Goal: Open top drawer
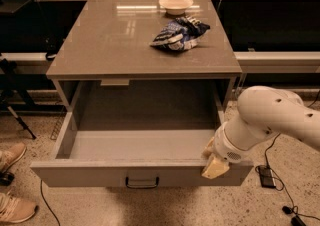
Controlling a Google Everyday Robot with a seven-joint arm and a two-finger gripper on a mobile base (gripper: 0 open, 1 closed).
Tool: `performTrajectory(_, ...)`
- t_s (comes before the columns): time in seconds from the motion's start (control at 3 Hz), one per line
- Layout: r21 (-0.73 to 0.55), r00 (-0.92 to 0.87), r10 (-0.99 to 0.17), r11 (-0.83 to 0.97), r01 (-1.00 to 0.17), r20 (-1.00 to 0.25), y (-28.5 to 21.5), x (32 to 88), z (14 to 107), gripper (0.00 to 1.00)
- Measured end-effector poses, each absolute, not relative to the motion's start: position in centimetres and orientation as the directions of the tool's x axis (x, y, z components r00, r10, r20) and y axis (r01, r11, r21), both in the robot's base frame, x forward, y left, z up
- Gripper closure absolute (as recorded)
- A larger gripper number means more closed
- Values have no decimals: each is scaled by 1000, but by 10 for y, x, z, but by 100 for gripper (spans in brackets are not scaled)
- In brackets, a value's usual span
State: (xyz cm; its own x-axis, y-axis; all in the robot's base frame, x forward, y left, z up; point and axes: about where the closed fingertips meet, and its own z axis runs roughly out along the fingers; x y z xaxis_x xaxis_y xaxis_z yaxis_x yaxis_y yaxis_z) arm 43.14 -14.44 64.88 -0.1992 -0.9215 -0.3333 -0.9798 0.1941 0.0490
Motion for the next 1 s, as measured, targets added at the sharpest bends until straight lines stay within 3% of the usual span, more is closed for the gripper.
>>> performTrajectory(0.33,48,-198,-922,193,-980,-333,-144,431,649,15)
performTrajectory(0.67,41,-183,-920,180,-983,-348,-151,434,658,0)
performTrajectory(1.0,-21,-177,-919,197,-980,-354,-176,439,694,0)
